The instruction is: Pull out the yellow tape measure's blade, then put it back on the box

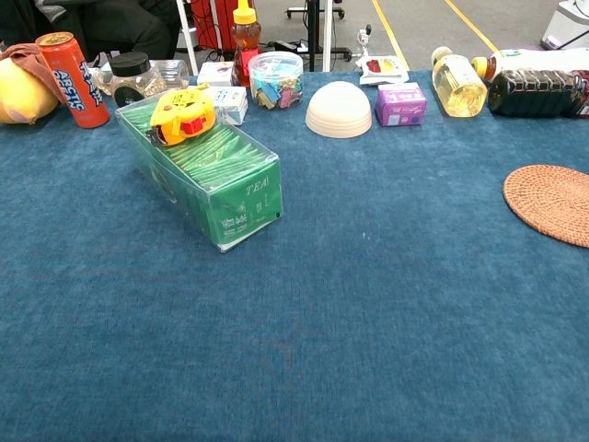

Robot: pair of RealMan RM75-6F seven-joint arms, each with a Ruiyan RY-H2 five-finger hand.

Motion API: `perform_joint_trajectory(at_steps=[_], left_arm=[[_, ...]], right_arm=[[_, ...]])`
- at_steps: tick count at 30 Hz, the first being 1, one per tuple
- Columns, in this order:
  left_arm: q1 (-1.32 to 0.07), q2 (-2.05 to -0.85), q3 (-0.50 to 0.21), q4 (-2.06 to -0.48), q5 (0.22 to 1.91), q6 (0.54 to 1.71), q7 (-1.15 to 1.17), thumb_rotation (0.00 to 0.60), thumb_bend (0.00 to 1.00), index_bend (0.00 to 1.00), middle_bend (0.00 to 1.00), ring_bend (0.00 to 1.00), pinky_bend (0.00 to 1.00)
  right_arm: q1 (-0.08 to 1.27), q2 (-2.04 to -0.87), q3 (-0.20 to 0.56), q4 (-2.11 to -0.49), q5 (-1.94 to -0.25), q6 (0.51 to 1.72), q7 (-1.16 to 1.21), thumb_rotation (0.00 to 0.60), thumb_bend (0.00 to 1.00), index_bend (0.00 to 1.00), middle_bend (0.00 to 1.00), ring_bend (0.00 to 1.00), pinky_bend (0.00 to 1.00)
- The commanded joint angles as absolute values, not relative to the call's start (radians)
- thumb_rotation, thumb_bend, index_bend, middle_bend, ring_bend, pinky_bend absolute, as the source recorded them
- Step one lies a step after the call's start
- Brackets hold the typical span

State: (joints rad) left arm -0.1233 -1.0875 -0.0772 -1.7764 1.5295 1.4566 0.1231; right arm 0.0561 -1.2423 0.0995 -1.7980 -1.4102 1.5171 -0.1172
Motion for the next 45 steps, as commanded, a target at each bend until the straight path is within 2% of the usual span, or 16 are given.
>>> perform_joint_trajectory(at_steps=[1,9,15,23,37,45], left_arm=[[-0.168,-1.046,-0.1,-1.776,1.518,1.401,0.149,0.6,0.26,0.46,0.31,0.21,0.28],[-0.304,-1.021,-0.146,-1.74,1.428,1.207,0.251,0.6,0.22,0.45,0.31,0.2,0.26],[-0.389,-1.057,-0.173,-1.708,1.403,1.135,0.311,0.6,0.22,0.34,0.25,0.15,0.25],[-0.5,-1.128,-0.217,-1.676,1.351,1.067,0.391,0.6,0.17,0.18,0.11,0.02,0.19],[-0.666,-1.285,-0.246,-1.538,1.287,0.961,0.415,0.6,0.15,0.16,0.07,0.0,0.17],[-0.719,-1.373,-0.238,-1.456,1.289,0.963,0.409,0.6,0.15,0.16,0.05,0.0,0.17]], right_arm=[[0.054,-1.238,0.1,-1.805,-1.409,1.519,-0.123,0.405,0.27,0.19,0.19,0.18,0.24],[0.055,-1.229,0.106,-1.82,-1.399,1.517,-0.145,0.405,0.27,0.19,0.19,0.18,0.24],[0.054,-1.226,0.108,-1.819,-1.39,1.514,-0.148,0.405,0.28,0.19,0.19,0.18,0.24],[0.049,-1.225,0.114,-1.813,-1.376,1.515,-0.131,0.404,0.28,0.18,0.19,0.18,0.24],[0.013,-1.223,0.112,-1.804,-1.357,1.552,-0.109,0.406,0.27,0.15,0.19,0.18,0.24],[0.015,-1.218,0.121,-1.807,-1.352,1.548,-0.111,0.404,0.28,0.15,0.19,0.18,0.24]])
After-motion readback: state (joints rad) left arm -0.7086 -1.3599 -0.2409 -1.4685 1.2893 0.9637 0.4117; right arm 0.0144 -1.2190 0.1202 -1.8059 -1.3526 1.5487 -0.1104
